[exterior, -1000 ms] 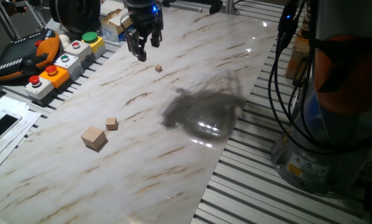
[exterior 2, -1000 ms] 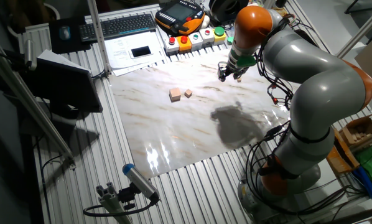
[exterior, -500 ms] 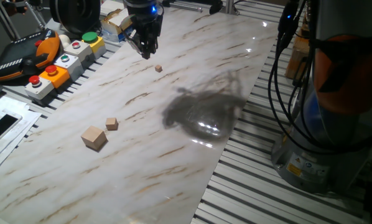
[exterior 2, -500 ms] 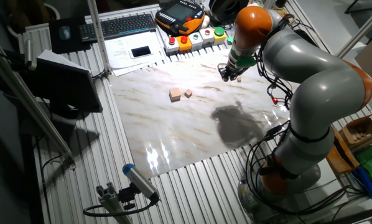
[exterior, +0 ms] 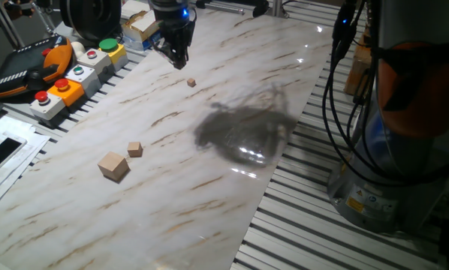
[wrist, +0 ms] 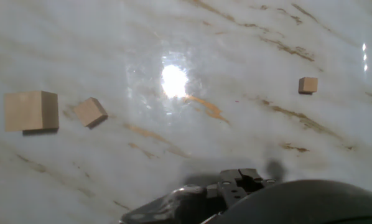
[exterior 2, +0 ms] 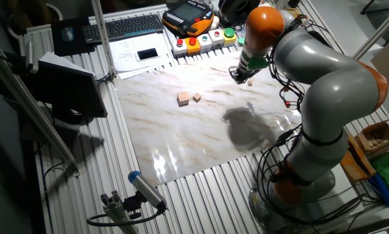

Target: Pick up the small block on the left and move it to the right

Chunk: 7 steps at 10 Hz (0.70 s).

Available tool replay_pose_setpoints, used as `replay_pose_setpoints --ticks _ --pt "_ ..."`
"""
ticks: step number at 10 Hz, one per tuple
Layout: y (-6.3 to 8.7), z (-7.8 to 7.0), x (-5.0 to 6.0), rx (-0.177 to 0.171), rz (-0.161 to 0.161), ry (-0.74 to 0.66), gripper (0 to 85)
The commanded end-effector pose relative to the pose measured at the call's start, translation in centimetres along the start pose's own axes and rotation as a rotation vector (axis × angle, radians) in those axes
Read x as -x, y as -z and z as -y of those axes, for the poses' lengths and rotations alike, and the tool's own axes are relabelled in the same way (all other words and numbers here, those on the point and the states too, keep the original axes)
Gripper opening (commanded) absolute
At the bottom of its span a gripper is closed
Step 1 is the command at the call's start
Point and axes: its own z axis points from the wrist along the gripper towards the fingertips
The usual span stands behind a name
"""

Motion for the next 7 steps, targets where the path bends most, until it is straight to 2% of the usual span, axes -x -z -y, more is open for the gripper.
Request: replay_pose_setpoints --ticks 1,2,3,4,6,7 --pt "-0.2 0.3 0.2 -0.013 -0.006 -0.002 0.7" --pt "-0.6 0.7 0.4 -0.003 -0.01 -0.002 0.7" --pt "-1.3 0.7 0.6 -0.017 0.005 -0.004 0.7" --pt "-1.9 0.8 0.8 -0.009 0.011 -0.014 0.7" --pt "-2.5 1.1 1.7 0.009 0.002 -0.034 0.7" --pt "-2.6 1.6 1.9 0.011 -0.005 -0.025 0.7"
